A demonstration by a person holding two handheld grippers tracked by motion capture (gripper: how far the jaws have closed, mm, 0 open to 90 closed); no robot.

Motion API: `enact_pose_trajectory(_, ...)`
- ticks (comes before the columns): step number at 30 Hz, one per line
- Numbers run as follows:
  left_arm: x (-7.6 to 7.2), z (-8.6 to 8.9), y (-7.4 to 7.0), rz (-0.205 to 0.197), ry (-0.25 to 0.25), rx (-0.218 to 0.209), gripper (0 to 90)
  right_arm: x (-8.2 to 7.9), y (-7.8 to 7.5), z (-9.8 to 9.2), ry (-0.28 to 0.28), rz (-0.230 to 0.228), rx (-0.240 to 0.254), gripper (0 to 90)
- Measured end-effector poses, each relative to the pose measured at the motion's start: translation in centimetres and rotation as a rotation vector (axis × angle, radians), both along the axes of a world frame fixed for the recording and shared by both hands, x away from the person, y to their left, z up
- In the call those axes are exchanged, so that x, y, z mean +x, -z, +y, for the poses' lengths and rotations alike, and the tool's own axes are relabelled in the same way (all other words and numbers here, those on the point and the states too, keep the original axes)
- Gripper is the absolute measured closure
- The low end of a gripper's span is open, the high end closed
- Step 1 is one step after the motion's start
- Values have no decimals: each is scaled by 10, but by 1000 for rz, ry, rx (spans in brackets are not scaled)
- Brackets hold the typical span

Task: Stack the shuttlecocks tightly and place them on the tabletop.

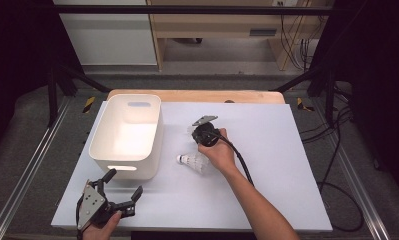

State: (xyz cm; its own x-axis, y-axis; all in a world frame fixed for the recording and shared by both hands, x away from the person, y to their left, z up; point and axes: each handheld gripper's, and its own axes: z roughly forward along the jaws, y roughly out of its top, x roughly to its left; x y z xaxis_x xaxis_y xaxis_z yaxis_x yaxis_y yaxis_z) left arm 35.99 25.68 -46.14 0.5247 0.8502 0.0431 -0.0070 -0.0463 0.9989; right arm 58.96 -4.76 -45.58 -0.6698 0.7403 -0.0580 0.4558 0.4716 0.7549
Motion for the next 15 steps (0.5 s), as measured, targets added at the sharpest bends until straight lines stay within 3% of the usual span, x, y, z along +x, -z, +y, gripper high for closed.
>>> enact_pose_trajectory(15,0,0,0,1,1,2,8,-4,-4,-4,6,-15,-37,900)
